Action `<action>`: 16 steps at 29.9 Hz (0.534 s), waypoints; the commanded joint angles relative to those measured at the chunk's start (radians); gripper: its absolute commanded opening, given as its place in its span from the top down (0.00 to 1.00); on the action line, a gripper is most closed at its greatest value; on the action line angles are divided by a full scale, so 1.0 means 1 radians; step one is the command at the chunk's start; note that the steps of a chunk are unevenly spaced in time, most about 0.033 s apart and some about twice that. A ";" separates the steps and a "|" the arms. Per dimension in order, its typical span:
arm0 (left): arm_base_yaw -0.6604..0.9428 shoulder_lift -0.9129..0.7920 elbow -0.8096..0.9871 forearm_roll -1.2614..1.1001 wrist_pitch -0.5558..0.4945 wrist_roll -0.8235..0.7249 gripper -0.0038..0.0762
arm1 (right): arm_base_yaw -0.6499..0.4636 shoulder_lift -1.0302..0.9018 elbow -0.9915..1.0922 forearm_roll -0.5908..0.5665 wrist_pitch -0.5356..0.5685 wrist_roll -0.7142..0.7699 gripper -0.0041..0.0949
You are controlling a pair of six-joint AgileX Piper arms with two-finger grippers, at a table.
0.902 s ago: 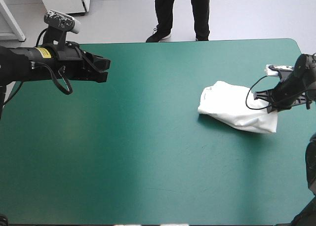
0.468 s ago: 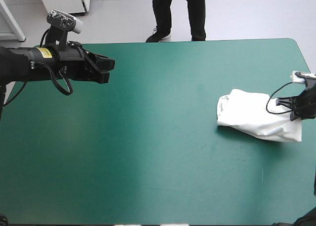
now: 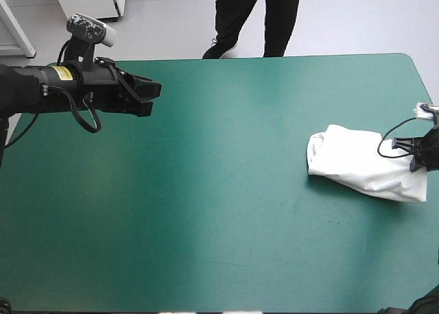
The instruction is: Fold the cloth
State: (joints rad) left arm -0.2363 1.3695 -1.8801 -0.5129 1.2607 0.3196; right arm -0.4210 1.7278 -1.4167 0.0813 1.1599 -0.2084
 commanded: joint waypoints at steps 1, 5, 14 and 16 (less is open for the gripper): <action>0.000 -0.032 -0.029 -0.042 0.022 0.000 0.73 | -0.022 -0.043 -0.024 0.008 -0.007 -0.005 0.66; 0.000 -0.032 -0.029 -0.042 0.024 0.000 0.73 | -0.033 -0.043 -0.034 0.002 -0.002 -0.006 0.50; 0.000 -0.038 -0.029 -0.031 0.014 0.023 0.73 | -0.039 -0.081 -0.274 0.345 -0.002 -0.001 0.44; 0.000 -0.040 -0.029 -0.023 -0.002 0.026 0.73 | -0.032 -0.094 -0.339 0.540 0.016 -0.057 0.44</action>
State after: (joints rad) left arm -0.2363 1.3689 -1.8801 -0.5120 1.2607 0.3363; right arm -0.4555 1.7085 -1.6440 0.3560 1.1723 -0.2037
